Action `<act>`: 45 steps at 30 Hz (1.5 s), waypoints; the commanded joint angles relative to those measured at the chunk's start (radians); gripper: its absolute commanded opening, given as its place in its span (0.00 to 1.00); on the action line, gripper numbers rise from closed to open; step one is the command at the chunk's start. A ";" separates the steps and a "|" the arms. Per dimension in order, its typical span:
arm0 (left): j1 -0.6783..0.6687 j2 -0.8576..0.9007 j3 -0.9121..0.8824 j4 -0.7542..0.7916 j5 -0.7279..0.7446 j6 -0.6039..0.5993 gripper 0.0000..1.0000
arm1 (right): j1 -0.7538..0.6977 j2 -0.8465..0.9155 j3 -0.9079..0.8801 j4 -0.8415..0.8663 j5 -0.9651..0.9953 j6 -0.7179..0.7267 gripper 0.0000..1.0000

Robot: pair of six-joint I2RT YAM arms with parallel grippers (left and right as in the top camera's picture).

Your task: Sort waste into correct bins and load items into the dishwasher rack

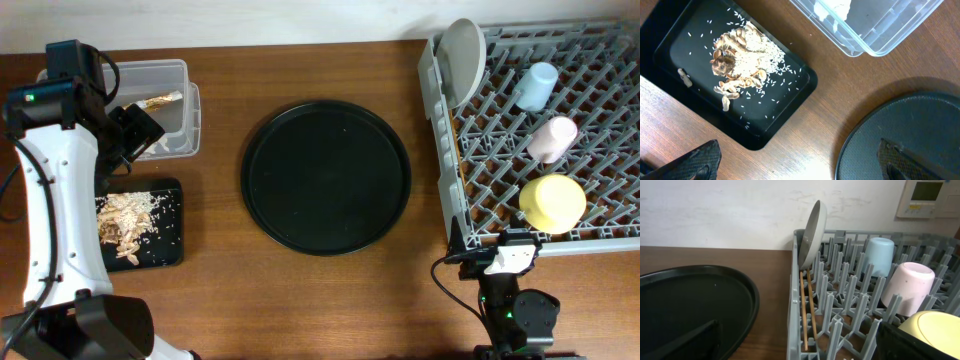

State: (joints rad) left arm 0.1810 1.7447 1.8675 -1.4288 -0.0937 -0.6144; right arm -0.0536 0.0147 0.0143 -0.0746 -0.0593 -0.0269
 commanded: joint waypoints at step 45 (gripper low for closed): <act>-0.161 -1.154 -1.323 0.745 0.054 0.240 0.99 | -0.008 -0.011 -0.009 -0.001 0.019 0.008 0.98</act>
State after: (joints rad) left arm 0.0235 0.7303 0.6903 -0.7525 -0.1101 -0.4068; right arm -0.0566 0.0101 0.0139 -0.0746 -0.0483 -0.0261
